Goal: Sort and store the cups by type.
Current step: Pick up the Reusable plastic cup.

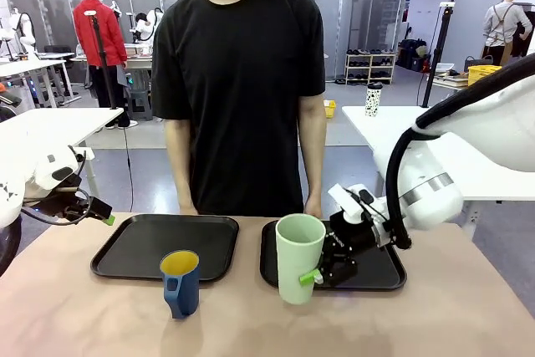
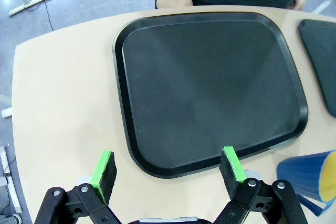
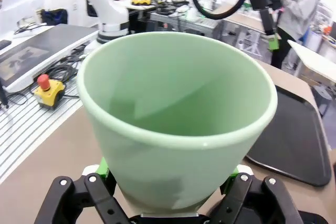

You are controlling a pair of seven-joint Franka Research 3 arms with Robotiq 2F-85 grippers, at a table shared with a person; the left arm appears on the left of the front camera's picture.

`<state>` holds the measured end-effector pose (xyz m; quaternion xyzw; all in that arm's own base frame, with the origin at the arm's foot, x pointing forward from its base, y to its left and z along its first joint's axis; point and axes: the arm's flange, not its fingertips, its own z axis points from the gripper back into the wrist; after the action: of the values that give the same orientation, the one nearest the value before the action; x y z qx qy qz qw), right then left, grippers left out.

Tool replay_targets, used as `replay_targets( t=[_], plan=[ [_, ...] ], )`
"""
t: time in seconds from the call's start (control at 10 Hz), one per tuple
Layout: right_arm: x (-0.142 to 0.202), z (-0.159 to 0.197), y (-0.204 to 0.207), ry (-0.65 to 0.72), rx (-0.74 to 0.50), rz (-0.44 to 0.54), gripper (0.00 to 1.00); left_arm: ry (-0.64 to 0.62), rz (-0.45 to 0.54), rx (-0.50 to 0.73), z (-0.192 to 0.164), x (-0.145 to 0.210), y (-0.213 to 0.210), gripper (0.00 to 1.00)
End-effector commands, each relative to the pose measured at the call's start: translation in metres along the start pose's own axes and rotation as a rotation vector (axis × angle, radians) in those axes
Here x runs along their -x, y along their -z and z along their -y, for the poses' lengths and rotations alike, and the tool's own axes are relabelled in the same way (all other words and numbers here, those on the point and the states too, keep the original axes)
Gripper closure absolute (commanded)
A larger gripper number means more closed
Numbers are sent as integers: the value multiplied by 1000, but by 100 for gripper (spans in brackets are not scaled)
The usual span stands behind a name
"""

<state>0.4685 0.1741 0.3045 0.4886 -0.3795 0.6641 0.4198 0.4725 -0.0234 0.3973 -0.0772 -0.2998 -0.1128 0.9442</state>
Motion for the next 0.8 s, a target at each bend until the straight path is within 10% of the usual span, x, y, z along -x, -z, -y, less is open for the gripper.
replay_targets(
  t=[0.0,0.7],
  plan=[
    [-8,-5,-3,41,137,16,49,0,4,0,1,-1,-2,0],
    [-5,-4,-23,71,288,75,49,0,4,0,1,-1,-2,0]
  ],
)
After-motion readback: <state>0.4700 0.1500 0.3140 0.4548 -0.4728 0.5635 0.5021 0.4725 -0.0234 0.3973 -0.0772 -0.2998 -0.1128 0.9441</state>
